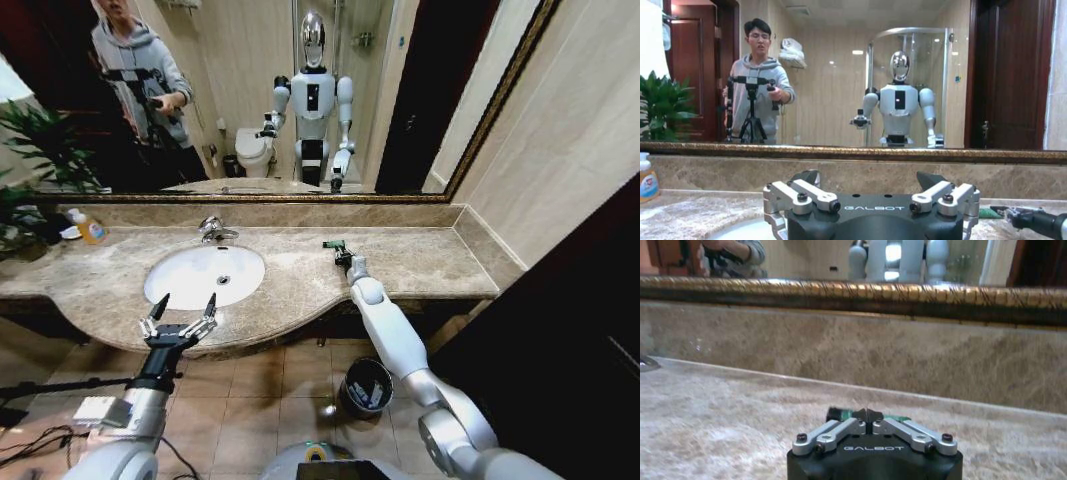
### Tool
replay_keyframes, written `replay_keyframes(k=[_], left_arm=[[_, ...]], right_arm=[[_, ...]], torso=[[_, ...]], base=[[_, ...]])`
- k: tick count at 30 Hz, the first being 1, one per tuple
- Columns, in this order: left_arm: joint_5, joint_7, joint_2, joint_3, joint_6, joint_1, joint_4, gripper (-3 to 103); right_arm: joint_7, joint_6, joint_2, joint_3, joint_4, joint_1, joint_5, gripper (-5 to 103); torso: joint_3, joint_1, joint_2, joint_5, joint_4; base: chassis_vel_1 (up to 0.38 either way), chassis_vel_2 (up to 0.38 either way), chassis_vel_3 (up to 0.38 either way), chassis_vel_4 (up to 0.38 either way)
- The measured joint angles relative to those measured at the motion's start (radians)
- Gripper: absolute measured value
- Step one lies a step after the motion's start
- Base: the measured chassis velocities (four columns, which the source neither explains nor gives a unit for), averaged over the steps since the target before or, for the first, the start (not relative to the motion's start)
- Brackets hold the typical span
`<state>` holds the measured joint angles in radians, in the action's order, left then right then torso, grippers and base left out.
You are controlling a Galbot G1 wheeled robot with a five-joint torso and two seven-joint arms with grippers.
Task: Pick up the trash from the sink and place it in the trash bin.
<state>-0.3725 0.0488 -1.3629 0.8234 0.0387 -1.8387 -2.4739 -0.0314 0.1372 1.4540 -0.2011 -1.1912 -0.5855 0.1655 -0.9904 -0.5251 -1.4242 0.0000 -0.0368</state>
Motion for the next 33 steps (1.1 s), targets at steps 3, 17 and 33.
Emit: replay_keyframes(k=[3,17,33], left_arm=[[0.0,0.0,0.0,0.0,0.0,0.0,0.0,100],[0.0,0.0,0.0,0.0,0.0,0.0,0.0,100],[0.0,0.0,0.0,0.0,0.0,0.0,0.0,100]], right_arm=[[0.003,-0.004,-0.004,0.003,-0.011,-0.003,-0.006,2],[0.16,0.004,-0.067,0.067,0.069,0.093,-0.019,56],[0.269,0.02,-0.07,0.149,0.232,0.236,-0.059,100]], torso=[[0.0,0.0,0.0,0.0,0.0],[0.0,0.0,0.0,0.0,0.0],[0.0,0.0,0.0,0.0,0.0]], base=[[0.0,0.0,0.0,0.0],[0.0,0.0,0.0,0.0],[0.0,0.0,0.0,0.0]])
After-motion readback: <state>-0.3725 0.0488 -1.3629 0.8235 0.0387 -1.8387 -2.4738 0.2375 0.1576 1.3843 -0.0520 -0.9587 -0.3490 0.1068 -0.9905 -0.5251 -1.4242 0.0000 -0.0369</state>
